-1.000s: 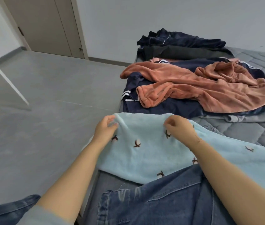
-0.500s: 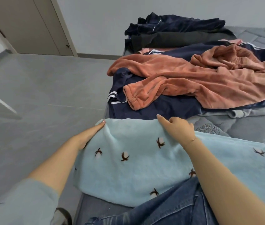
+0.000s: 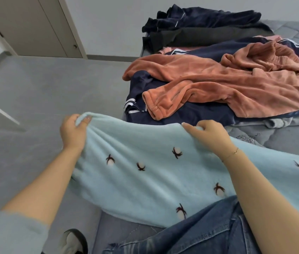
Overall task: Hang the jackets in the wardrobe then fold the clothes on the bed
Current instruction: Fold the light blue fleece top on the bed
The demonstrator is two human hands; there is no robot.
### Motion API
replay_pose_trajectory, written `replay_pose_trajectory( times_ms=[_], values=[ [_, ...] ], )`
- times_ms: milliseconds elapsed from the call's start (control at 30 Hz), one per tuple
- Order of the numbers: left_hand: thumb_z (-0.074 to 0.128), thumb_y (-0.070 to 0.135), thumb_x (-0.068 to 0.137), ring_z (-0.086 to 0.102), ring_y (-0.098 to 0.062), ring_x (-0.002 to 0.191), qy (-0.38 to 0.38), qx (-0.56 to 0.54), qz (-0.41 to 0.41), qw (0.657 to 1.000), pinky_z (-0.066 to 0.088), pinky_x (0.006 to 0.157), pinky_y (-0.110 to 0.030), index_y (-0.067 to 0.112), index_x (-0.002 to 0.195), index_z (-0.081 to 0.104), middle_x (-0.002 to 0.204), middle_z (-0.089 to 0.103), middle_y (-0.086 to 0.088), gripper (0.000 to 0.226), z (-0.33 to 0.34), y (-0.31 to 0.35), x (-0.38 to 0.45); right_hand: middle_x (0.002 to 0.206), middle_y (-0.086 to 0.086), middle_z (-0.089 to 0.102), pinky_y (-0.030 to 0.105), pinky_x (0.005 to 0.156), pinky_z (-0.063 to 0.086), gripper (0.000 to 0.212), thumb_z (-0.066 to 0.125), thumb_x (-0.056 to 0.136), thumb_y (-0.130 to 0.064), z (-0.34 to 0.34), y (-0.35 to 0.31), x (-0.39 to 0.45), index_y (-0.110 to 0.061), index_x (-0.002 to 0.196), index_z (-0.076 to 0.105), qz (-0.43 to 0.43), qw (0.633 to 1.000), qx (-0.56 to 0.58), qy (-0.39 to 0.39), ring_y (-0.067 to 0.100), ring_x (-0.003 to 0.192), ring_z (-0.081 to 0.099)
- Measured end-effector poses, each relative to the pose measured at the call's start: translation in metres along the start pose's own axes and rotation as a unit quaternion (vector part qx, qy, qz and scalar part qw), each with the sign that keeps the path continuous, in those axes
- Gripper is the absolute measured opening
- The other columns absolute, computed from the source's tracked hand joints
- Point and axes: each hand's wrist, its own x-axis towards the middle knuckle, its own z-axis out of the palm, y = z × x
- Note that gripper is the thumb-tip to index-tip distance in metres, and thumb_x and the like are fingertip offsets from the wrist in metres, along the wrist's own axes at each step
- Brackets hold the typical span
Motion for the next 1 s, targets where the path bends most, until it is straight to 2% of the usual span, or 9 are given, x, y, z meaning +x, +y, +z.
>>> replay_pose_trajectory(
  times_ms=[133, 233, 300, 400, 500, 633, 733, 867, 1000],
  values=[
    [0.069, 0.020, 0.089, 0.045, -0.038, 0.127, -0.133, 0.172, -0.052, 0.975, 0.036, 0.106, -0.043, 0.007, 0.134, 0.053, 0.132, 0.053, -0.022, 0.049, 0.011, -0.006, -0.017, 0.056, -0.008, 0.045, 0.028, 0.059, 0.040, 0.070, 0.051, 0.065, -0.089, -0.003, -0.006, 0.001, -0.021, 0.053, 0.046, 0.081, 0.984, 0.077, -0.139, 0.014, 0.053, 0.048],
    [0.068, 0.017, 0.091, 0.048, -0.031, 0.125, -0.203, 0.130, 0.066, 0.968, 0.035, 0.107, -0.041, 0.008, 0.134, 0.052, 0.134, 0.050, -0.017, 0.047, 0.024, 0.022, -0.035, 0.103, -0.010, 0.073, 0.033, 0.097, 0.047, 0.080, 0.040, 0.065, -0.095, -0.001, -0.012, 0.004, -0.032, 0.100, 0.075, 0.155, 0.938, 0.117, -0.287, 0.015, 0.098, 0.068],
    [0.067, 0.017, 0.091, 0.052, -0.025, 0.118, -0.242, 0.108, 0.124, 0.956, 0.038, 0.105, -0.038, 0.011, 0.126, 0.060, 0.127, 0.054, -0.010, 0.035, 0.034, 0.042, -0.047, 0.097, -0.003, 0.076, 0.031, 0.083, 0.053, 0.070, 0.052, 0.070, -0.086, -0.002, -0.023, 0.009, -0.028, 0.098, 0.077, 0.155, 0.916, 0.191, -0.317, 0.017, 0.090, 0.073],
    [0.063, 0.019, 0.094, 0.055, -0.019, 0.113, -0.280, 0.056, 0.142, 0.948, 0.040, 0.102, -0.031, 0.014, 0.115, 0.065, 0.116, 0.059, -0.002, 0.021, 0.043, 0.061, -0.056, 0.089, 0.008, 0.076, 0.032, 0.069, 0.059, 0.042, 0.068, 0.085, -0.052, 0.000, -0.026, 0.022, -0.012, 0.094, 0.077, 0.098, 0.924, 0.272, -0.252, 0.026, 0.081, 0.072],
    [0.061, 0.023, 0.096, 0.055, -0.017, 0.118, -0.330, 0.039, 0.143, 0.932, 0.039, 0.101, -0.027, 0.017, 0.119, 0.063, 0.120, 0.060, 0.000, 0.024, 0.053, 0.065, -0.056, 0.086, 0.000, 0.073, 0.022, 0.077, 0.054, 0.013, 0.064, 0.092, -0.017, 0.012, -0.021, 0.036, -0.009, 0.089, 0.074, -0.013, 0.930, 0.360, -0.069, 0.012, 0.085, 0.066],
    [0.054, 0.038, 0.098, 0.037, -0.020, 0.138, -0.368, 0.190, 0.139, 0.900, 0.028, 0.114, -0.038, 0.026, 0.142, 0.047, 0.147, 0.044, 0.004, 0.046, 0.071, 0.054, -0.052, 0.102, 0.001, 0.066, 0.032, 0.091, 0.045, 0.016, 0.056, 0.095, -0.018, 0.030, -0.014, 0.053, -0.012, 0.099, 0.071, -0.093, 0.982, 0.147, 0.074, 0.016, 0.097, 0.059],
    [0.053, 0.041, 0.097, 0.031, -0.018, 0.139, -0.350, 0.271, 0.126, 0.888, 0.026, 0.113, -0.033, 0.031, 0.142, 0.046, 0.147, 0.038, 0.008, 0.046, 0.083, 0.054, -0.049, 0.097, 0.010, 0.063, 0.040, 0.083, 0.045, 0.030, 0.048, 0.101, -0.028, 0.027, 0.000, 0.060, -0.005, 0.096, 0.067, -0.088, 0.995, -0.025, -0.025, 0.028, 0.095, 0.058],
    [0.061, 0.053, 0.089, 0.038, -0.012, 0.134, -0.393, 0.189, 0.131, 0.890, 0.028, 0.113, -0.041, 0.041, 0.132, 0.049, 0.141, 0.046, 0.014, 0.046, 0.102, 0.084, -0.049, 0.065, -0.001, 0.053, 0.027, 0.058, 0.042, 0.044, 0.055, 0.093, -0.050, -0.011, 0.022, 0.056, -0.011, 0.072, 0.059, 0.003, 0.988, 0.043, -0.148, 0.018, 0.062, 0.052],
    [0.070, 0.035, 0.089, 0.041, -0.009, 0.134, -0.480, 0.080, 0.233, 0.842, 0.031, 0.114, -0.035, 0.034, 0.143, 0.045, 0.143, 0.046, 0.008, 0.059, 0.125, 0.120, -0.059, 0.068, 0.002, 0.051, 0.027, 0.069, 0.042, 0.045, 0.074, 0.083, -0.043, -0.040, 0.039, 0.035, 0.000, 0.071, 0.064, -0.009, 0.951, 0.105, -0.290, 0.016, 0.067, 0.046]
  ],
)
